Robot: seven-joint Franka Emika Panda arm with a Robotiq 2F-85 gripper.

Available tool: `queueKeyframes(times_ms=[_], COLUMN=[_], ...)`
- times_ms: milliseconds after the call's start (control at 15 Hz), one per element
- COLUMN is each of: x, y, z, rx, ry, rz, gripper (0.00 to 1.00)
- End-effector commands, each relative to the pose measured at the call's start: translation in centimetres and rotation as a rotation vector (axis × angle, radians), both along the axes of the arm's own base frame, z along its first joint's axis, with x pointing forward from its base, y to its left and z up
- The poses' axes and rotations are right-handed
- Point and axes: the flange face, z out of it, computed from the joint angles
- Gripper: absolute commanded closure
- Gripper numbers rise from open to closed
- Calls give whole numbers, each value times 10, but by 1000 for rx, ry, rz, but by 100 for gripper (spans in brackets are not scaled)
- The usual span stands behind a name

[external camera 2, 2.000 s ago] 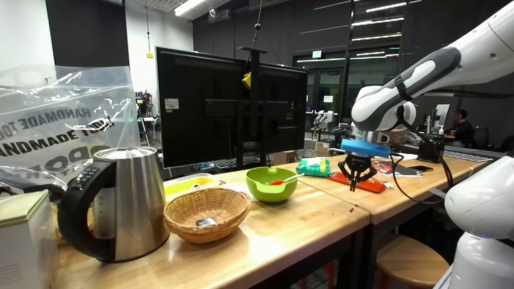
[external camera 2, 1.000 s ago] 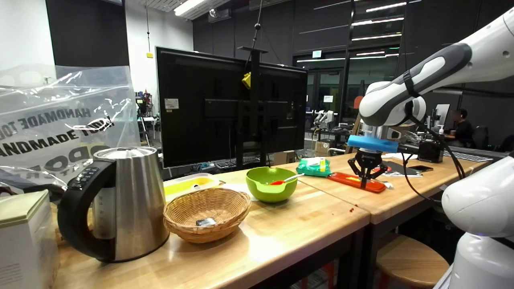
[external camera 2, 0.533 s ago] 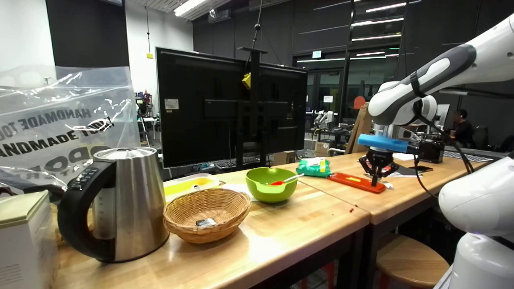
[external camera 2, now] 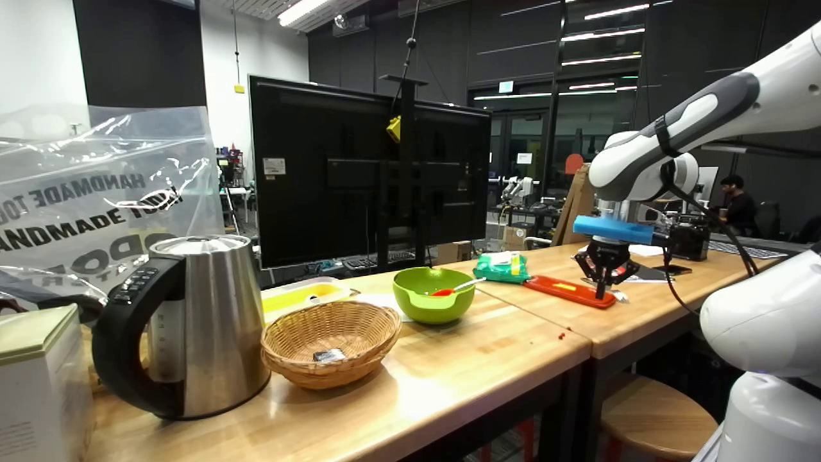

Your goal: Turn the red lid to the left

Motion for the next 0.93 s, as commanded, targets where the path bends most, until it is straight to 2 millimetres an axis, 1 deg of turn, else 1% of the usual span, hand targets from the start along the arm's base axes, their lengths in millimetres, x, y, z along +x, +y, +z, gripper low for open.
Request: queueKeyframes(times_ms=[0,67,133,200,267,400,467,533,600,667,733,800,867], x=[-4,-3,-3,-2,-1,-2,-1,-1,-1,-2,-2,-2,-3], y=[-6,-4,2,8,17,55,80,102,122,140,154,160,163], z=[0,2,7,12,17,23,29,30,32,34,37,38,38], rx=[-7,-3,-5,-11,-16,-21,-25,-26,-25,-28,-31,-63,-96], ry=[18,3,-3,-13,-18,-11,0,12,13,16,16,25,36], rz=[6,15,27,40,56,96,131,157,182,193,207,222,232], gripper=[100,100,74,84,68,57,50,44,36,30,23,16,10])
